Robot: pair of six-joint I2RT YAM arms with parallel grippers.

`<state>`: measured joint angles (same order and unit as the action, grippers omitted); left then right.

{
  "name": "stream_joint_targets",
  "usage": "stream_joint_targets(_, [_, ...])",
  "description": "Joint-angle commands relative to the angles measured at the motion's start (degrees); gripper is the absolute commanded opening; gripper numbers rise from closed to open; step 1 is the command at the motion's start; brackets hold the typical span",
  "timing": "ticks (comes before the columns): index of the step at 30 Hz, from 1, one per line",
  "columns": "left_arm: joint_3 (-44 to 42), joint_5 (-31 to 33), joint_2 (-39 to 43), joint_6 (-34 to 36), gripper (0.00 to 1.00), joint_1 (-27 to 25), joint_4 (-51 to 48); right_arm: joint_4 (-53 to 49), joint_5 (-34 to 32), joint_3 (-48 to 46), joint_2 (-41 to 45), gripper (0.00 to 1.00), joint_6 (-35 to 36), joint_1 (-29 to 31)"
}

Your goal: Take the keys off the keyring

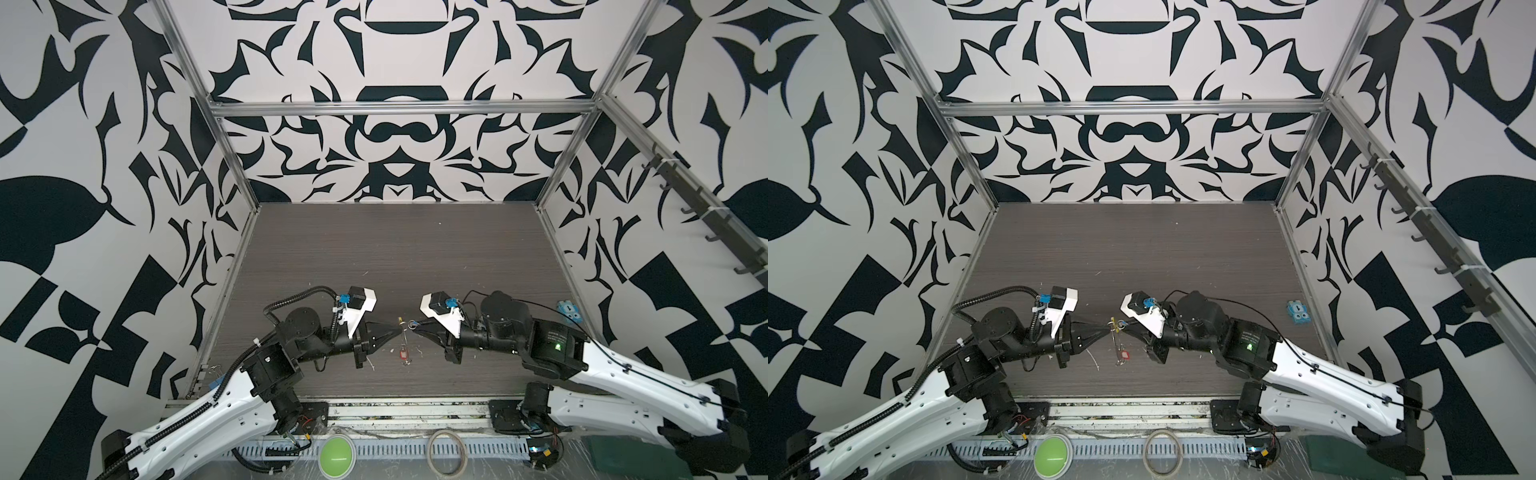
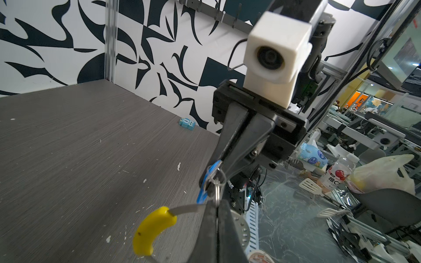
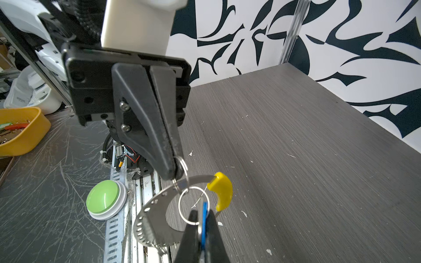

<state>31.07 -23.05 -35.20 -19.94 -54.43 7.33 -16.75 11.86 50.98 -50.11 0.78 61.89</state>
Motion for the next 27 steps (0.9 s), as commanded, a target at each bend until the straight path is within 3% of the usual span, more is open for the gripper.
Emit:
stream_joint_targets(1, [2.5,-3.4,-0.2,0.2,0.0,0.0,-0.1,-1.1,2.3,4.1,-0.2,0.0,2.7,-1.1])
stream_joint_targets(17, [2.2,-13.1,-0.8,-2.9,0.0,0.0,4.3,-3.0,16.0,7.0,-3.9,0.0,5.5,-9.3])
stream_joint_targets(27, [1.1,-15.6,-1.7,-5.6,0.0,0.0,10.1,-2.3,18.8,6.5,-6.4,0.0,5.1,-9.8])
